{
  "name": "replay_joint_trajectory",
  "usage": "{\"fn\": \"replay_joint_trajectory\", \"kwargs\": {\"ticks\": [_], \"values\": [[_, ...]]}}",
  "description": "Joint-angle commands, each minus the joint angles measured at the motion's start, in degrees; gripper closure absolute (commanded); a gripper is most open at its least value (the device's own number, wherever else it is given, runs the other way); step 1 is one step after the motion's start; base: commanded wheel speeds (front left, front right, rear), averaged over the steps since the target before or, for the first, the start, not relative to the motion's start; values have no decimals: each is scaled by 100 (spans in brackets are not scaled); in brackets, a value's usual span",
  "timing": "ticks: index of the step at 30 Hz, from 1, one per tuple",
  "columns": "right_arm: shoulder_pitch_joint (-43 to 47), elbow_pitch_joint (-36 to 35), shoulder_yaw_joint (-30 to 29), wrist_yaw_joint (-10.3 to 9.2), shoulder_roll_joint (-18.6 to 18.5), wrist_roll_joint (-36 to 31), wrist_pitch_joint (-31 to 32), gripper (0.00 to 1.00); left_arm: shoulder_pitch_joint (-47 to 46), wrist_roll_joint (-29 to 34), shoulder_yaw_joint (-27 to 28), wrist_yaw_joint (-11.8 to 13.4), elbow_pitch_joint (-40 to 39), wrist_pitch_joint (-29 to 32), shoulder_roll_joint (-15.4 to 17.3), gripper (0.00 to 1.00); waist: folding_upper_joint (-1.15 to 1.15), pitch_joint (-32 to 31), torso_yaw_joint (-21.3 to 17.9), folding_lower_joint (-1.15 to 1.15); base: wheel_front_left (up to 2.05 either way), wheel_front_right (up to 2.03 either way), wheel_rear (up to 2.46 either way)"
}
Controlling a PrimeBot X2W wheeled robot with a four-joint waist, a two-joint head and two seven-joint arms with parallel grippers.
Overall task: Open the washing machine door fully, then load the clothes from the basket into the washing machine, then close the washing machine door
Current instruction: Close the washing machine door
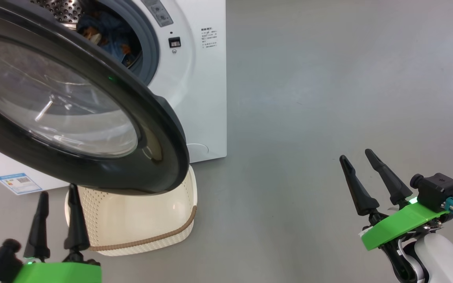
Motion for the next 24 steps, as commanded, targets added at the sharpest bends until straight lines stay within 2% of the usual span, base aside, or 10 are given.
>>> {"fn": "replay_joint_trajectory", "kwargs": {"ticks": [1,9,18,24], "values": [[-92,-142,55,33,-112,-12,-45,0,-11,188,124,58,-64,-88,101,0,0,7,10,0,0,0,0],[-134,-150,47,33,-155,-16,-45,0,118,742,47,101,162,-209,50,0,0,24,30,0,0,0,0],[-112,-138,32,33,-162,-30,-45,0,152,987,156,97,119,-222,-188,0,0,-7,62,0,0,0,0],[-85,-124,35,33,-185,-39,-45,0,163,1122,306,11,138,-223,-290,0,0,-39,99,0,0,0,0]]}}
